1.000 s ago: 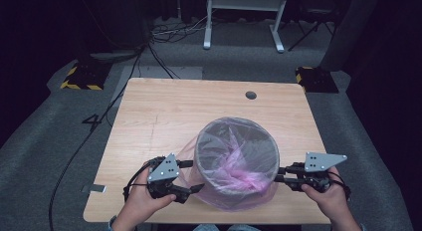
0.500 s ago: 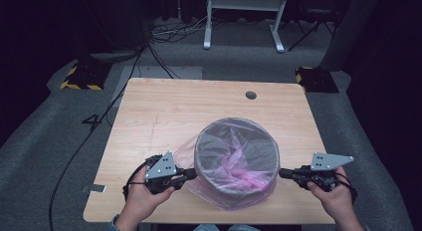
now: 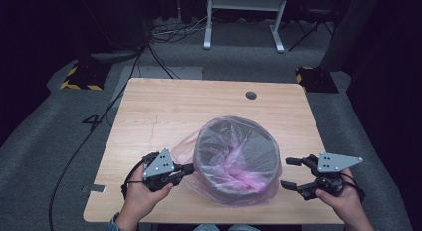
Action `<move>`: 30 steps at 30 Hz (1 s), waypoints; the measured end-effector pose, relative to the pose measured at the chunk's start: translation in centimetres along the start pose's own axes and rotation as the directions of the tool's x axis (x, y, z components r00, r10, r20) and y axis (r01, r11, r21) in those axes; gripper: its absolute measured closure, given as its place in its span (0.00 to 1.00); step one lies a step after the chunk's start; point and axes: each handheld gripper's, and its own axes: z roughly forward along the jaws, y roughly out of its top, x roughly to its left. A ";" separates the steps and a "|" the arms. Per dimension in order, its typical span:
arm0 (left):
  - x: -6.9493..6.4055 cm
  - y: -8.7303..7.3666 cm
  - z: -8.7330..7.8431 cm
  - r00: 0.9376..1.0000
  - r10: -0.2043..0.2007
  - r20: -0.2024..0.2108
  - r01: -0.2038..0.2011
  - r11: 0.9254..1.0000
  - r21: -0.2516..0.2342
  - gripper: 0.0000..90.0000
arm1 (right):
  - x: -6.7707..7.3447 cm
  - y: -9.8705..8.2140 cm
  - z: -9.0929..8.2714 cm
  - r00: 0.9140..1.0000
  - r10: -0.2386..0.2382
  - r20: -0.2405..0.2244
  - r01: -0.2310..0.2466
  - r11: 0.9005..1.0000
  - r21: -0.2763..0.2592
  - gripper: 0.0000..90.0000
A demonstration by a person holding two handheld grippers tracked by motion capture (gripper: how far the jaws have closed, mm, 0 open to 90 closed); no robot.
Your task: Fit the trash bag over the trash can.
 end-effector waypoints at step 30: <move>1.2 0.5 0.2 1.000 -0.011 -0.015 0.011 1.000 0.015 1.00 | -4.4 0.9 1.3 0.998 0.037 0.048 -0.041 0.996 0.081 1.00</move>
